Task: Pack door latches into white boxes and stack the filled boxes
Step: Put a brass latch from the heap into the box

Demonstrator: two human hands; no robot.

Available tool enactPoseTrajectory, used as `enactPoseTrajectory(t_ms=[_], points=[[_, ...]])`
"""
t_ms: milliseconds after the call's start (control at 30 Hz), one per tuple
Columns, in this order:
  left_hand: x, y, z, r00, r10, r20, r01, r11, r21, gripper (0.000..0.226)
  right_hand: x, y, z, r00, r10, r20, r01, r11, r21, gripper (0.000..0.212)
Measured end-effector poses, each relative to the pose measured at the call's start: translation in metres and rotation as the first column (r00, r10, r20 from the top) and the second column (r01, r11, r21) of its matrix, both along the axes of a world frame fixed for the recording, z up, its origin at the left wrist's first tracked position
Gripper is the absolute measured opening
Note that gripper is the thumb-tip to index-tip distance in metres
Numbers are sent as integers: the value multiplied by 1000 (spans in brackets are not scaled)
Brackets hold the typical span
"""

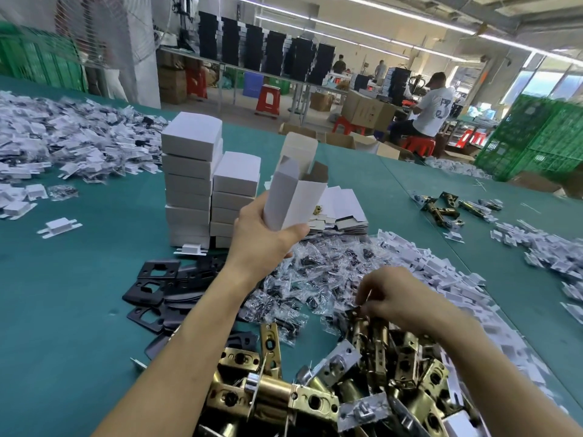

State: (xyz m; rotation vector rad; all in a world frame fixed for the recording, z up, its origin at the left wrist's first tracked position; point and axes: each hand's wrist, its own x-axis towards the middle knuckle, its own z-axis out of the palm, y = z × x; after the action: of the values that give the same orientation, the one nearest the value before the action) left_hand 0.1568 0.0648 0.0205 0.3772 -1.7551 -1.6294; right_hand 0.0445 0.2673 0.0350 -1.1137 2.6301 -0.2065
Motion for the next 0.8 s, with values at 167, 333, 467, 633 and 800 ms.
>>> enactPoseTrajectory(t_ms=[167,333,467,633,800], points=[[-1,-1,-2,1000,24,-20,-24,999,27,39,-6,1,-1,1000,7,7,-6,996,-87,15],[-3,-6,-6,998,47,-34,-45,998,46,41,-6,11,7,992,93,83,-88,994,-59,16],[-3,-5,-6,999,35,-32,-34,999,41,39,1,15,13,965,223,140,-233,971,59,32],[-2,-4,-6,999,35,-5,-35,998,52,32,13,14,14,936,257,242,-294,946,133,44],[-1,-8,-9,997,69,18,-71,991,111,31,18,24,19,925,229,304,-288,943,167,50]])
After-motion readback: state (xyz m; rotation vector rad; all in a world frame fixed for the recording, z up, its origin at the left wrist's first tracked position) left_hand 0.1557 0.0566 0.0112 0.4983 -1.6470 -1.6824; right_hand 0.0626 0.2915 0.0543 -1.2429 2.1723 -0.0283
